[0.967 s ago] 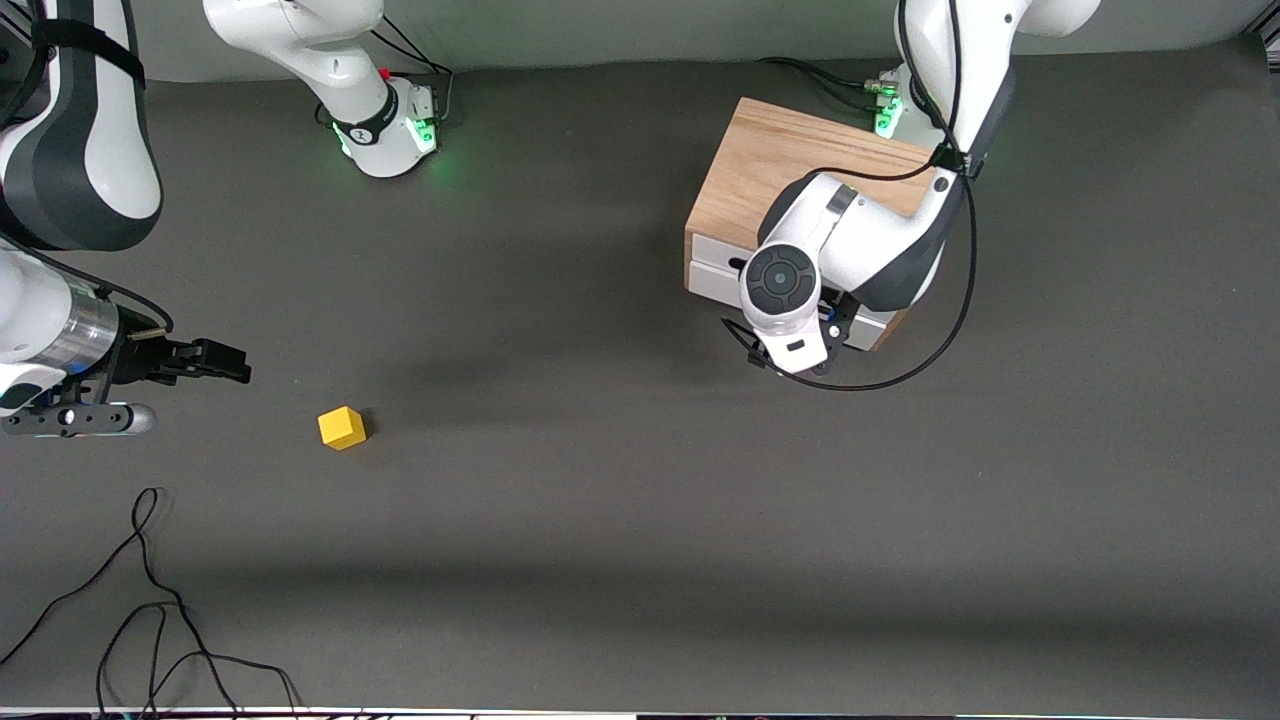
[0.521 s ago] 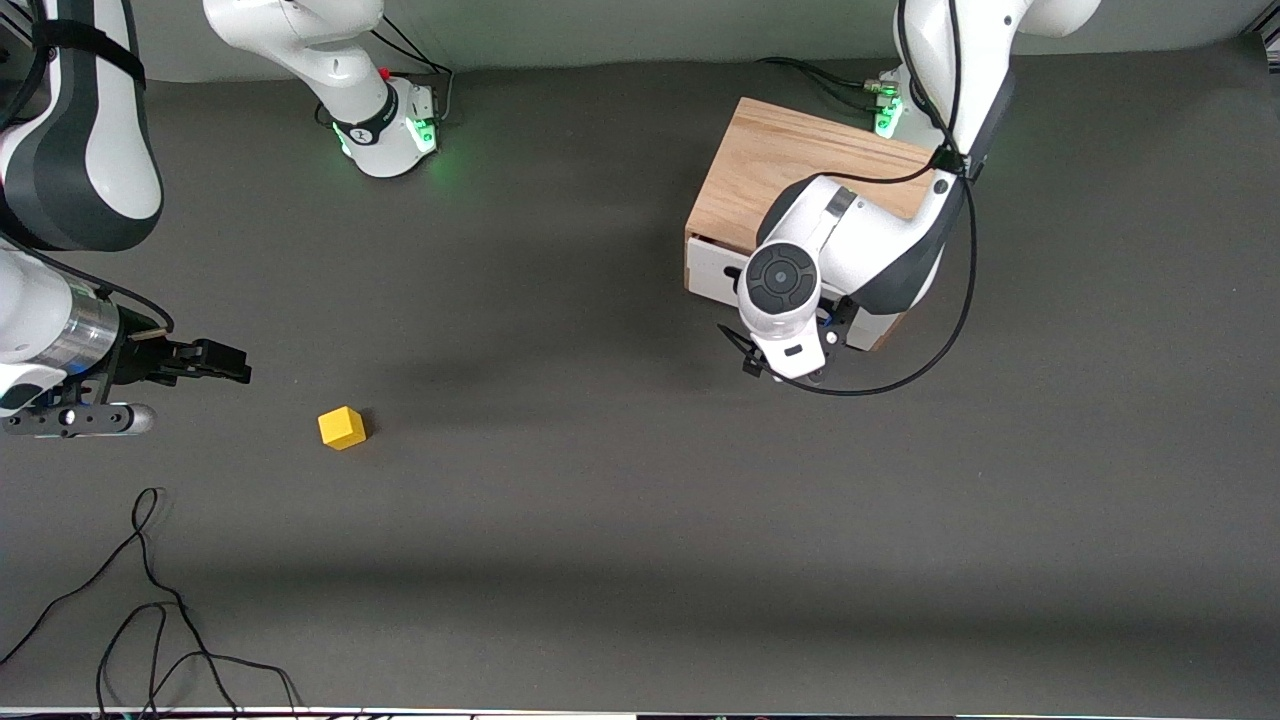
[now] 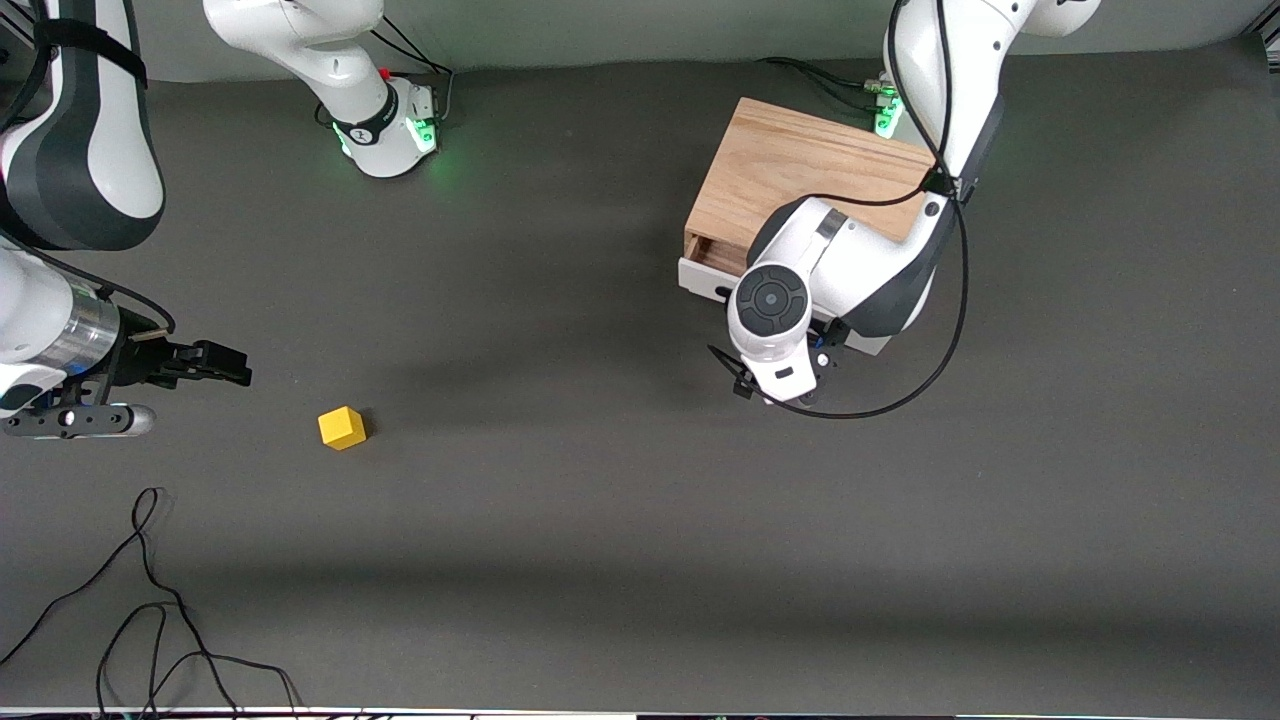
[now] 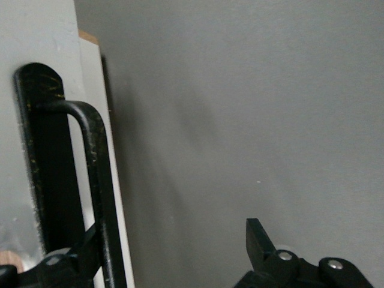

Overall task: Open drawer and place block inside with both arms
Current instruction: 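Pull the drawer open by its handle with the left gripper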

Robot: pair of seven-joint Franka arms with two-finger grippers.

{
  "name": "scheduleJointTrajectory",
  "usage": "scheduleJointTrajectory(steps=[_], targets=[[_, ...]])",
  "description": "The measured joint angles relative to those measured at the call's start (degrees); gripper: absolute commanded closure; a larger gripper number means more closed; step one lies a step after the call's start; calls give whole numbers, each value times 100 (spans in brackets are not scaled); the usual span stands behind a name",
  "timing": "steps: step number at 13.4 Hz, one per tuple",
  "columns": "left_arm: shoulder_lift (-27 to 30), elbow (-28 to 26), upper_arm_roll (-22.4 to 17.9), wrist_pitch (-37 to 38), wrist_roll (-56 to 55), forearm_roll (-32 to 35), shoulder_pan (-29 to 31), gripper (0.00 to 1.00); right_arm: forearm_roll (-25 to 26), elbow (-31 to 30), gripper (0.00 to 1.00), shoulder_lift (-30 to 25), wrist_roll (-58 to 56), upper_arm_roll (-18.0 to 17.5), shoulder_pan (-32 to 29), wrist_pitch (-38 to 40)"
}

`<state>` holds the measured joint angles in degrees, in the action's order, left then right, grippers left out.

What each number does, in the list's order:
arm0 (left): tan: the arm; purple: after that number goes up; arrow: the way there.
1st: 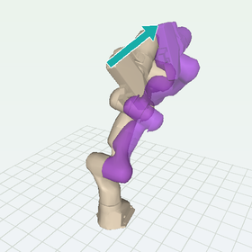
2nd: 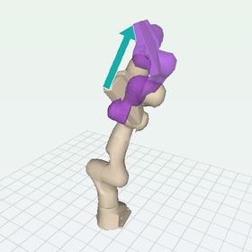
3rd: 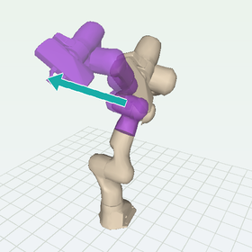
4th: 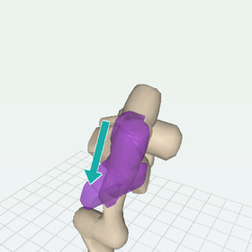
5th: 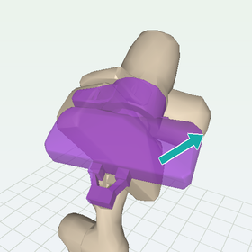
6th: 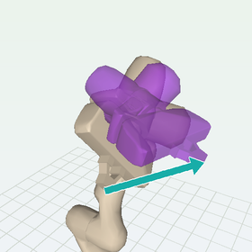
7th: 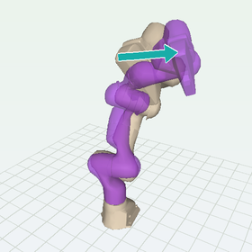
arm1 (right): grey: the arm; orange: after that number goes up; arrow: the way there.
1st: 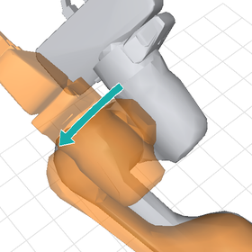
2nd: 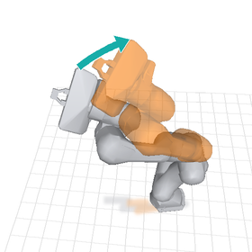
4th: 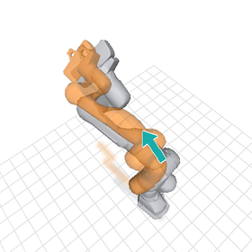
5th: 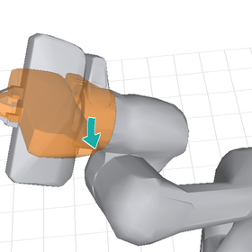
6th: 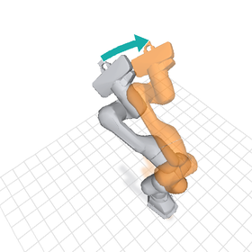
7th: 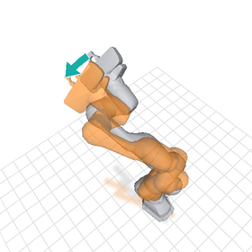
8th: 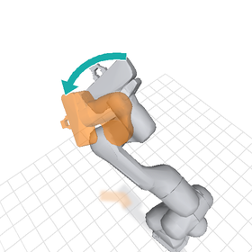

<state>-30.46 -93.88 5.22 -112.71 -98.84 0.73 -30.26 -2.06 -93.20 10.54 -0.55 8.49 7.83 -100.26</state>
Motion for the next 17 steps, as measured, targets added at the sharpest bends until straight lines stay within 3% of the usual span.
scheduleJointTrajectory(steps=[5,10,17], targets=[[-468,764,-1,-71,0,5,95,0,0,0,0,0,0,0,1,-72],[-710,1189,-1,-99,0,62,132,0,0,-1,0,0,-5,0,2,-99],[-810,1304,3,-697,1,158,168,0,0,-11,0,3,-95,0,2,-160]])
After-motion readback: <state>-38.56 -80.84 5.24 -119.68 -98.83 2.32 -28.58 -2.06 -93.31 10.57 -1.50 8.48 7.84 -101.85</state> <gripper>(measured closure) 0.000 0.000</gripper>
